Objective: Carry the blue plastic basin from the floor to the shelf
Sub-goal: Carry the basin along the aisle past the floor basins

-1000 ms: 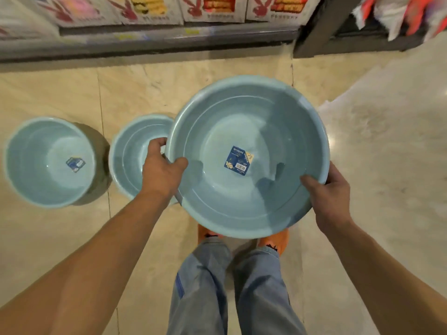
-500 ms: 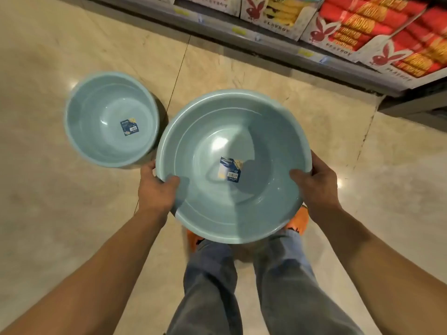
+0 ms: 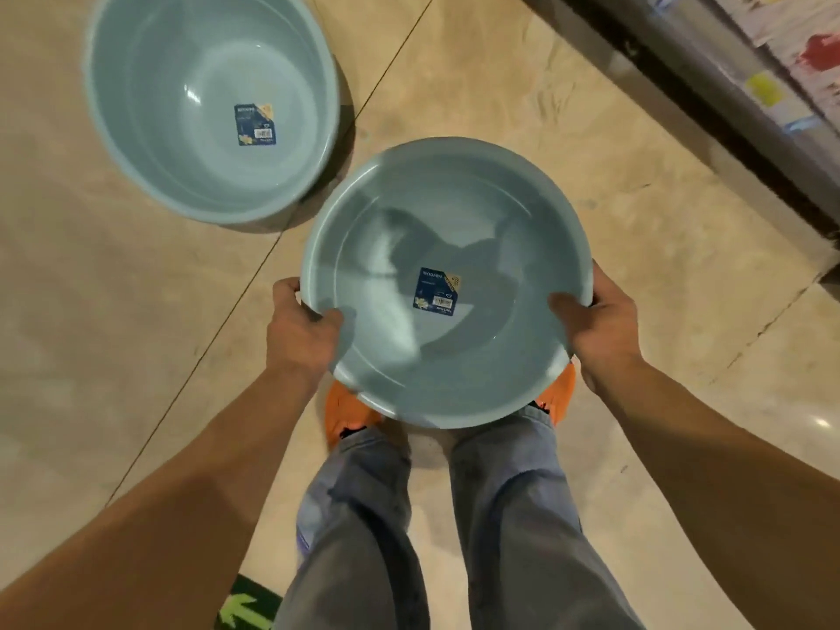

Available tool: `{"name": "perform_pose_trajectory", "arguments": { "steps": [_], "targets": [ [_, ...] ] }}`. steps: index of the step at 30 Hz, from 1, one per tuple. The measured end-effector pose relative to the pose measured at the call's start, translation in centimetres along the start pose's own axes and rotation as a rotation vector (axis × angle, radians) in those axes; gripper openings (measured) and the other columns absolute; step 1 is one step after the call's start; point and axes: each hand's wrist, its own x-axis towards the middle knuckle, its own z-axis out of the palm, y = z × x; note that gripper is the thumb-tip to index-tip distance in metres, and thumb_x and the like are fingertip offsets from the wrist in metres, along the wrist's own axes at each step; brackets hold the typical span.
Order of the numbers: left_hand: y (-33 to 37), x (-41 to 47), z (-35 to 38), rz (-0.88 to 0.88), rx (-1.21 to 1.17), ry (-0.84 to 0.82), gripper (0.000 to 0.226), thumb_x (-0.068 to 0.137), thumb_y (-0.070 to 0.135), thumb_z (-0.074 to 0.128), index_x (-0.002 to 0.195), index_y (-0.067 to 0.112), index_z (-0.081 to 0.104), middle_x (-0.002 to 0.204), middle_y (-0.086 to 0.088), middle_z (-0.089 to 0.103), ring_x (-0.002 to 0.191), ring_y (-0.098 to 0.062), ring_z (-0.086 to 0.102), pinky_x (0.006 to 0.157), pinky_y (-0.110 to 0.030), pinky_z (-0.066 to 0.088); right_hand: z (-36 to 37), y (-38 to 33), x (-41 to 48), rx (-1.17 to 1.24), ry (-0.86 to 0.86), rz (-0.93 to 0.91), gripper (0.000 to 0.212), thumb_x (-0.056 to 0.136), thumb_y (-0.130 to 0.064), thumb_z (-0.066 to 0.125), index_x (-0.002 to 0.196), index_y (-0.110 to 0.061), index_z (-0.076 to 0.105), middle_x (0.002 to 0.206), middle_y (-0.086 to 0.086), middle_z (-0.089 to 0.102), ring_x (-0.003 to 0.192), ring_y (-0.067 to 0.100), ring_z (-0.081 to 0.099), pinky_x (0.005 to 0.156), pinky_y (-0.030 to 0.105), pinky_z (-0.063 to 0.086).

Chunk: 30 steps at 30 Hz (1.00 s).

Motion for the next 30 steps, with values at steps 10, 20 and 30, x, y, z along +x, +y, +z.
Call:
{"name": "perform_pose_trajectory", "arguments": {
  "steps": [10,20,30],
  "targets": [
    [-2.6,0.6,1.5,-0.066,-0.052,0.020,0.052,0.090,0.017,0.072,0.133,0.024,0.042,0.089,0.004,0.064,0.082,-0.014,0.065,0.080,-0.042,0.060,1.5,1.2,2.4,-0.065,-0.025,0.021,0.059,0.092,-0.007,0.069,0.127,-0.054,0.061,0.096,-0.033,0.072,0.093,0.001,0.070,0.079,0.030,0.061],
    [-2.6,1.3,1.8,-0.070,-0.308,-0.048,0.051,0.089,0.005,0.070,0.133,0.019,0.050,0.113,0.002,0.066,0.101,-0.018,0.066,0.075,-0.034,0.058,1.4,0.2,2.7,-0.064,-0.067,0.048,0.055,0.086,0.000,0.072,0.135,-0.024,0.065,0.100,-0.009,0.073,0.080,0.005,0.073,0.056,0.016,0.056],
    [2.4,-2.8,-7.4,-0.027,-0.404,0.065,0.036,0.086,0.012,0.072,0.118,0.024,0.063,0.102,0.005,0.073,0.093,-0.019,0.072,0.073,-0.033,0.057,1.3,-10.3,-2.7,-0.121,-0.043,-0.070,0.053,0.084,-0.001,0.074,0.130,-0.027,0.068,0.106,-0.008,0.074,0.092,0.017,0.073,0.070,0.032,0.059]
  ]
}}
